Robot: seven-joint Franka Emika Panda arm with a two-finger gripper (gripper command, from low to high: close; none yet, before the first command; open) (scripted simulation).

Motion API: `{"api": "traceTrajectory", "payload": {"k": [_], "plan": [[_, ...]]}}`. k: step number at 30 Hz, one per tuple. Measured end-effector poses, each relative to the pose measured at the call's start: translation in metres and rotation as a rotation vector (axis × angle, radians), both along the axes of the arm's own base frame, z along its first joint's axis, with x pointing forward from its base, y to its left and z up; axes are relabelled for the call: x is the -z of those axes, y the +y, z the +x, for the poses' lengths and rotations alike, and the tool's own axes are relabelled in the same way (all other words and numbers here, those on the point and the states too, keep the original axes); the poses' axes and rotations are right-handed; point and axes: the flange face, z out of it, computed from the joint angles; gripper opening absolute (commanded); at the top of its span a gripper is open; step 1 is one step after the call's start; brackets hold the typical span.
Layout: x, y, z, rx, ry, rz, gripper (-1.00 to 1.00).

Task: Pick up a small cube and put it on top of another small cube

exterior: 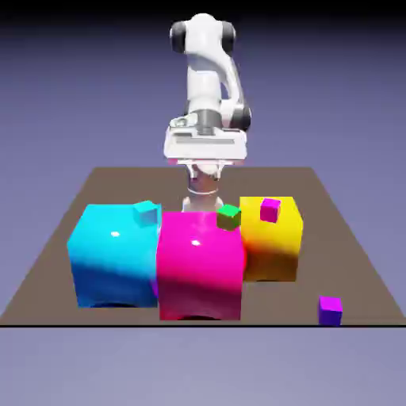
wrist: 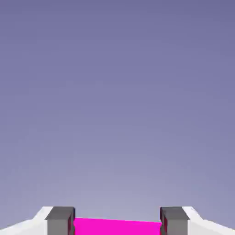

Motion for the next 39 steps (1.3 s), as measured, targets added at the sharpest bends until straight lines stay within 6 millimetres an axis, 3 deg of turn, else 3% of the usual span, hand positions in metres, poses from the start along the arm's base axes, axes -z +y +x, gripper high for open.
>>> {"api": "traceTrajectory", "payload": {"k": [10,19,26,34,36,39], "plan": [[0.05,0.103,0.082,-0.359,0.288,-0.255,0.0],[0.12,0.205,0.124,-0.685,0.512,-0.448,0.0],[0.183,0.281,0.136,-0.925,0.663,-0.572,0.0],[0.26,0.357,0.131,-1.172,0.817,-0.679,0.0],[0.262,0.358,0.131,-1.177,0.821,-0.681,0.0],[0.33,0.346,0.129,-1.177,0.821,-0.681,0.0]]}}
